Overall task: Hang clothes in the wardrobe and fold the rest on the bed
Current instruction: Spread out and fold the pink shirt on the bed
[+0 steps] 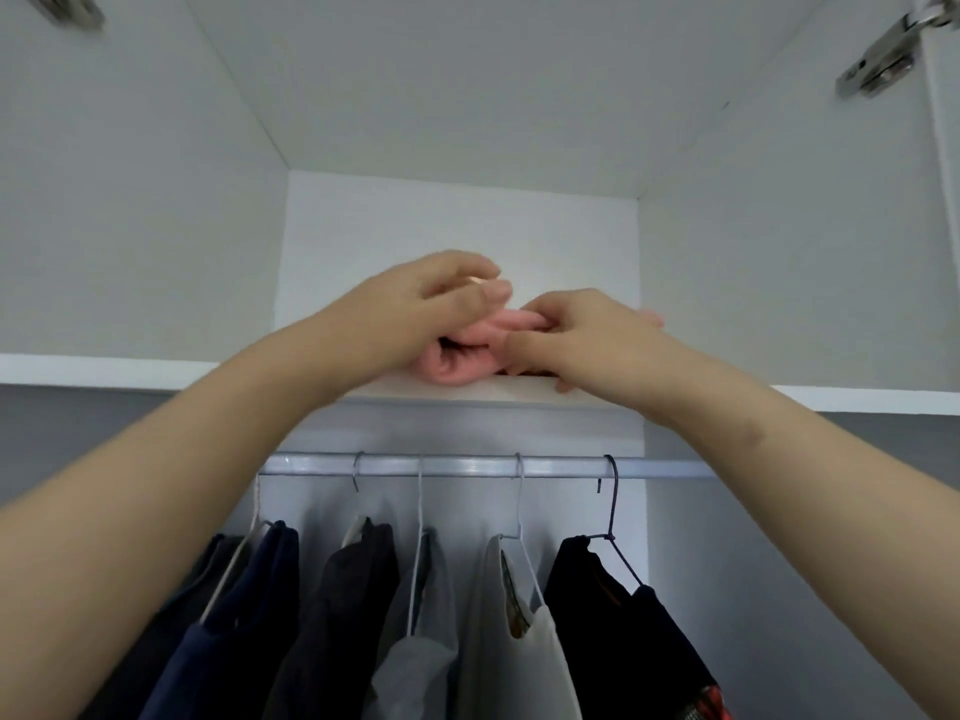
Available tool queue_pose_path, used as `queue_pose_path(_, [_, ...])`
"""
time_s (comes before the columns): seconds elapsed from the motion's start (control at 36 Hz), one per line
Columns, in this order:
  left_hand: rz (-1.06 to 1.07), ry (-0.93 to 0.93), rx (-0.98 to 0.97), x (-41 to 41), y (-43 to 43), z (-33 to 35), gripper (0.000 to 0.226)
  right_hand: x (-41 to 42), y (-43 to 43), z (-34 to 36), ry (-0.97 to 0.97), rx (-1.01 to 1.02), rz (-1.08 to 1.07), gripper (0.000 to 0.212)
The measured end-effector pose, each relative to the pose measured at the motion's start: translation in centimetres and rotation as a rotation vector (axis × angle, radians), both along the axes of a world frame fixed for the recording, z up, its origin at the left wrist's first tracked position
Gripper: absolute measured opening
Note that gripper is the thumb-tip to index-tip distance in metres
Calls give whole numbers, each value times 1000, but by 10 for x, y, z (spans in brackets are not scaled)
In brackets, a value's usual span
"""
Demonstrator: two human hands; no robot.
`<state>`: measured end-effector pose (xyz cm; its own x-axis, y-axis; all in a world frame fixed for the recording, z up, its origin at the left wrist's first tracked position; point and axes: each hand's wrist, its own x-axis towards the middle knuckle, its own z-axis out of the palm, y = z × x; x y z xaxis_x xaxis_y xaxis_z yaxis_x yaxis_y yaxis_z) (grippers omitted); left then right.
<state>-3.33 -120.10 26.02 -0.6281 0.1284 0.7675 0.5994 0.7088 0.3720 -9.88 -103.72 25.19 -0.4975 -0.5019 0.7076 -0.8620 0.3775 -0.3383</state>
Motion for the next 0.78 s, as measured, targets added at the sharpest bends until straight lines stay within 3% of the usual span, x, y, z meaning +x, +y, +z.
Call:
queue_pose_path(0.08, [255, 46, -266, 4, -4, -8, 57, -2, -1, -1, 131, -17, -51, 20])
queue_pose_path(0.14, [394, 91, -356, 9, -10, -7, 51, -9, 0, -2, 144, -30, -43, 21])
queue_pose_path(0.22, [423, 127, -360, 14, -20, 3, 28, -20, -4, -2, 196, -29, -108, 44])
queue_pose_path(0.28, [408, 102, -308, 18, -29, 11, 17, -27, -8, 1, 323, -4, -313, 51])
queue_pose_path(0.33, [395, 43, -310, 20, -39, 14, 21, -31, -10, 7, 495, 25, -622, 46])
queue_pose_path(0.39, [372, 0, -307, 20, -50, 13, 26, -34, -10, 10, 510, 36, -734, 39])
queue_pose_path(0.53, [590, 19, -353, 18, -87, 12, 36, -30, -21, 6, 487, 62, -490, 29])
queue_pose_path(0.64, [809, 10, -297, 18, -105, 8, 24, -14, -41, 4, 485, 38, -234, 19])
queue_pose_path(0.69, [727, 19, -207, 21, -103, 4, 9, -8, -45, 8, 313, 10, -116, 22])
queue_pose_path(0.78, [559, -38, -270, 21, -103, -4, 36, -3, -38, 11, 113, 88, -36, 38])
